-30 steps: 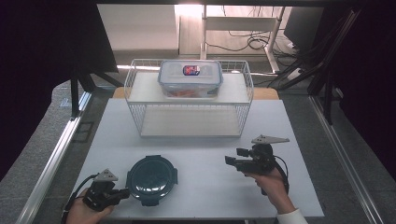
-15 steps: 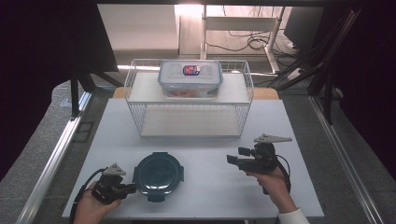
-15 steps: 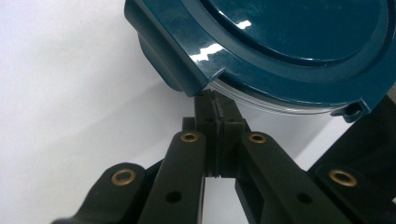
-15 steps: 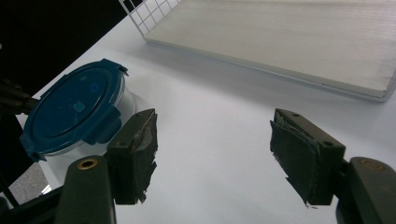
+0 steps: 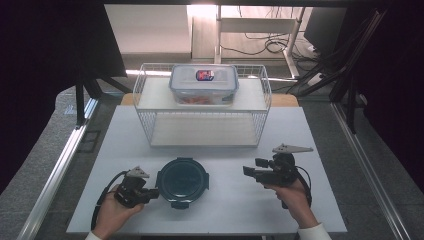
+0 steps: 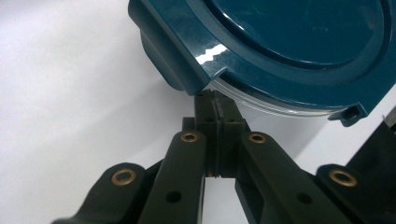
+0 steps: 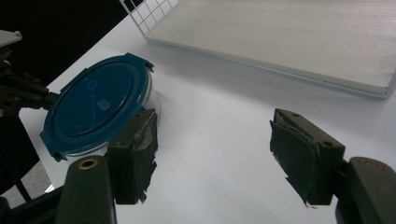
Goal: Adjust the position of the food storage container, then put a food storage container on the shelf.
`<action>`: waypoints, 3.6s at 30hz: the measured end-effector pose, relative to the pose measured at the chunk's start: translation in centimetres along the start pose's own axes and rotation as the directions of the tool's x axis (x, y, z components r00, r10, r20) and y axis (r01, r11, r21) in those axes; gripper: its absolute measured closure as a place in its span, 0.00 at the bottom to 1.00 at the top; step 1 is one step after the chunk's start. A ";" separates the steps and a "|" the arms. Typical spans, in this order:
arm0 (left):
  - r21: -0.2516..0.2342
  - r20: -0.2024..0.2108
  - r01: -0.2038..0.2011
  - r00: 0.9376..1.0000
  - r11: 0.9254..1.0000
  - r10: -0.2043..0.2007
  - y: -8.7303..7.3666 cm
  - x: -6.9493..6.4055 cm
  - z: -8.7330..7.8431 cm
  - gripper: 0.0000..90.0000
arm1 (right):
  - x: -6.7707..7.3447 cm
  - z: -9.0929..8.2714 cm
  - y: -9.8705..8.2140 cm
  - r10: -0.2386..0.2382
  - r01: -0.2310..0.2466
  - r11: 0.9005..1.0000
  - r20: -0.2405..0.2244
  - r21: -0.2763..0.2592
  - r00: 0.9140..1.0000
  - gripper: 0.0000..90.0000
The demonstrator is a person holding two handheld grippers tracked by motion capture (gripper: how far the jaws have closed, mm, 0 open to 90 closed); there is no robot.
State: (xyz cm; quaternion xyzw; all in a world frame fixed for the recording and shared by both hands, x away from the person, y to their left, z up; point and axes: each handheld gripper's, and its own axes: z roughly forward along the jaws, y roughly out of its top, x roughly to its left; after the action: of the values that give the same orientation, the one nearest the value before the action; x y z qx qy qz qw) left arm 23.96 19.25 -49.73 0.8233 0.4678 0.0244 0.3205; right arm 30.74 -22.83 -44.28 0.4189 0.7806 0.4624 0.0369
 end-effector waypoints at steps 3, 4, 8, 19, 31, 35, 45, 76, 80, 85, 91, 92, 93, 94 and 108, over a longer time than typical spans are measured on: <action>0.006 0.016 -0.007 1.000 1.000 0.007 0.6 -0.1 0.5 1.00 | 0.0 0.1 0.0 -0.001 0.001 1.000 0.000 0.002 1.000 0.35; 0.006 0.021 -0.007 1.000 1.000 0.007 0.7 -0.2 0.7 1.00 | 0.0 0.1 0.0 -0.003 0.003 1.000 0.000 0.004 1.000 0.35; 0.016 0.031 -0.018 0.999 1.000 0.018 1.3 -0.5 1.2 1.00 | 0.1 0.0 0.0 -0.003 0.003 1.000 -0.001 0.001 1.000 0.35; 0.032 0.016 -0.023 1.000 0.999 0.022 2.6 -1.2 2.4 1.00 | 0.0 0.0 -0.1 0.002 -0.002 1.000 0.000 -0.001 1.000 0.35; 0.042 0.028 -0.021 0.999 0.999 0.019 3.7 -1.7 3.3 1.00 | -0.3 0.1 -0.1 0.010 -0.010 1.000 0.008 0.002 1.000 0.36; 0.041 0.022 -0.024 0.999 0.999 0.023 3.9 -2.1 3.5 1.00 | -0.2 0.0 -0.1 0.013 -0.013 1.000 0.010 0.003 1.000 0.36; 0.030 0.034 -0.020 0.999 0.999 0.019 4.3 -2.4 4.0 1.00 | -0.4 0.1 -0.1 0.015 -0.015 1.000 0.006 0.003 1.000 0.35; -0.187 -0.084 0.110 0.988 0.976 -0.128 2.2 -0.5 -3.1 0.20 | 0.3 0.8 -0.2 -0.009 0.010 1.000 -0.026 0.027 1.000 0.34; -0.211 -0.063 0.123 0.988 0.970 -0.139 2.1 -0.3 -3.4 0.19 | 0.5 0.9 -0.2 0.000 0.001 1.000 -0.037 0.030 0.999 0.34; -0.260 -0.056 0.107 0.991 0.960 -0.125 2.6 -0.7 -3.7 0.19 | 0.9 0.6 -0.5 -0.012 0.013 1.000 -0.046 0.018 0.999 0.32; -0.279 -0.042 0.130 0.988 0.952 -0.147 2.5 -0.3 -3.4 0.19 | 1.2 0.4 -0.4 -0.019 0.019 1.000 -0.048 -0.001 0.999 0.30; -0.278 -0.040 0.131 0.988 0.952 -0.148 2.5 -0.2 -3.3 0.19 | 1.3 0.4 -0.4 -0.023 0.023 1.000 -0.044 0.005 0.999 0.30; -0.279 -0.037 0.131 0.988 0.951 -0.147 2.5 -0.1 -3.2 0.20 | 1.3 0.5 -0.4 -0.025 0.026 1.000 -0.042 0.009 0.999 0.30; -0.280 -0.032 0.129 0.989 0.951 -0.144 2.5 -0.1 -3.1 0.21 | 1.3 0.6 -0.4 -0.022 0.023 1.000 -0.042 0.015 0.999 0.29; -0.273 0.042 0.144 0.990 0.951 -0.138 3.8 0.3 -1.9 0.21 | 1.8 2.0 -0.5 -0.010 0.008 0.997 0.020 0.071 1.000 0.25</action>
State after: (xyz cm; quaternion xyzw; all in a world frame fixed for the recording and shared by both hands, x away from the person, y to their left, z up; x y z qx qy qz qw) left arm 26.40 19.09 -46.23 0.7355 0.5138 0.0570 0.4379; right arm 30.19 -20.35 -45.21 0.4211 0.7979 0.4301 0.0320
